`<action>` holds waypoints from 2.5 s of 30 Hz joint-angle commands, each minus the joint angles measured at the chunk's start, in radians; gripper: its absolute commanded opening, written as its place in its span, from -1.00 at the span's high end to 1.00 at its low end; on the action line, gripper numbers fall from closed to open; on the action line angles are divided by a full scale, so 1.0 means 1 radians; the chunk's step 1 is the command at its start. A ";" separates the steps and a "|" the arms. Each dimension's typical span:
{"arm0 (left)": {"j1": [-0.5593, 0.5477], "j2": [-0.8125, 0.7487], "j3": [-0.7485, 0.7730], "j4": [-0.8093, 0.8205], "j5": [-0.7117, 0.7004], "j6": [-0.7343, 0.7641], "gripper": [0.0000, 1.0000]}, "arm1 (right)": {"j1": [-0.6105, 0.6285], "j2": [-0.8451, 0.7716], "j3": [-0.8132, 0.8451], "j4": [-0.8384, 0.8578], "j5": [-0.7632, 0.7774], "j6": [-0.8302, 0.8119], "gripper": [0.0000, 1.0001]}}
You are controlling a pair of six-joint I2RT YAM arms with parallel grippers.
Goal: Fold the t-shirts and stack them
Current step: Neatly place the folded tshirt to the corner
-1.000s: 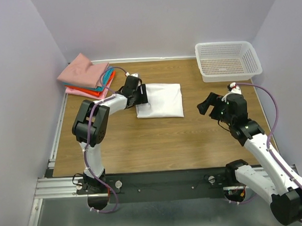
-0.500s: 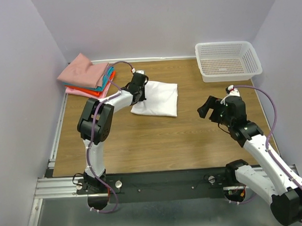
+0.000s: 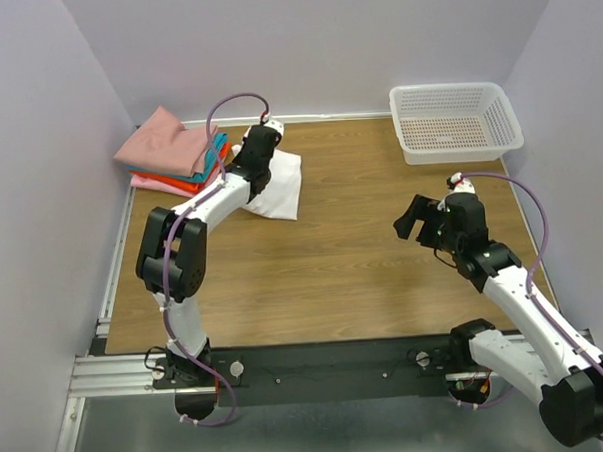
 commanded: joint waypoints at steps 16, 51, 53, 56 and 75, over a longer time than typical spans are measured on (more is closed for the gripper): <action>0.149 -0.078 0.181 0.011 -0.057 0.603 1.00 | 0.004 0.118 -0.018 -0.013 0.125 -0.028 -1.00; 0.326 -0.001 0.479 -0.147 0.211 0.713 1.00 | 0.004 0.175 -0.004 -0.014 0.216 -0.026 -1.00; 0.340 0.051 0.513 -0.143 0.203 0.707 1.00 | 0.004 0.177 -0.001 -0.014 0.222 -0.025 -1.00; 0.370 0.105 0.531 -0.111 0.187 0.698 1.00 | 0.004 0.183 0.004 -0.014 0.234 -0.025 -1.00; 0.525 0.409 0.798 -0.072 0.197 0.543 -0.41 | 0.004 0.243 0.073 -0.045 0.228 0.021 -1.00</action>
